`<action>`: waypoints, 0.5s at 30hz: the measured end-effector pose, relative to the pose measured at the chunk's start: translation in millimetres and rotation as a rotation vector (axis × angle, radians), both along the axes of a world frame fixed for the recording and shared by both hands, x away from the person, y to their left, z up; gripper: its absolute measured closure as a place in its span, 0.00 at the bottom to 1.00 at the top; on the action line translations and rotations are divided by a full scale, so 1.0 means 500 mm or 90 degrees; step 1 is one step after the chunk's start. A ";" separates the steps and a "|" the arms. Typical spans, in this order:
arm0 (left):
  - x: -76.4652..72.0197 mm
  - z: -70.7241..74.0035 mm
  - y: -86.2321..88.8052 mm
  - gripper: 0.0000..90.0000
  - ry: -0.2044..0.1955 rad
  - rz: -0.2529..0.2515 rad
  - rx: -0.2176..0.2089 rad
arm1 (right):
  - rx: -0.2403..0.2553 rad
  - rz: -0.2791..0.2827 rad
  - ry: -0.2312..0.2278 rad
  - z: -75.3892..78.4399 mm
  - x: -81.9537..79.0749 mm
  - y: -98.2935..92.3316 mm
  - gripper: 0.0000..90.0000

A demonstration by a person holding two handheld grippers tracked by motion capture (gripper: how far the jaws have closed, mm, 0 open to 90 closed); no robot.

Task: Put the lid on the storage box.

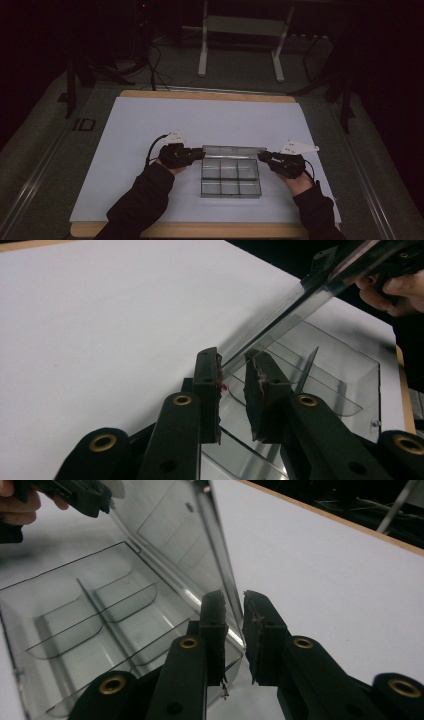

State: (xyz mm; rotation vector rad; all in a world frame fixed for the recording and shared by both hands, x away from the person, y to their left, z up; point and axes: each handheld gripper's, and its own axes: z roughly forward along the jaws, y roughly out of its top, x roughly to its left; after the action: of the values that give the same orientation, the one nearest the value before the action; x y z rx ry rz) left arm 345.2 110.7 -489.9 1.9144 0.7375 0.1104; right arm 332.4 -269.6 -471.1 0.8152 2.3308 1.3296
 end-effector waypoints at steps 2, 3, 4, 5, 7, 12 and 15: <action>-0.005 -0.001 0.000 0.87 -0.002 -0.004 0.007 | 0.002 0.007 0.004 -0.003 -0.004 -0.005 0.90; -0.007 -0.001 0.000 0.87 -0.001 -0.007 0.009 | 0.002 0.010 0.005 -0.004 -0.006 -0.007 0.90; -0.010 -0.002 0.001 0.87 0.000 -0.009 0.012 | 0.003 0.013 0.008 -0.005 -0.007 -0.009 0.90; -0.012 -0.002 0.001 0.87 0.000 -0.011 0.015 | 0.002 0.018 0.010 -0.008 -0.009 -0.011 0.90; -0.016 -0.003 0.003 0.88 0.002 -0.014 0.019 | 0.003 0.022 0.013 -0.011 -0.012 -0.013 0.90; -0.026 -0.005 0.002 0.88 0.001 -0.020 0.029 | 0.000 0.031 0.020 -0.017 -0.021 -0.018 0.90; -0.033 -0.009 0.002 0.88 0.003 -0.026 0.036 | 0.001 0.034 0.025 -0.024 -0.027 -0.021 0.90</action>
State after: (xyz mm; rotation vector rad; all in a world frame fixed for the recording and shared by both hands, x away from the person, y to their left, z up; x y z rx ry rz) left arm 328.8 111.9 -494.6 1.9826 0.7057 0.1021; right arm 319.0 -279.9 -483.1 0.7907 2.3983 1.3491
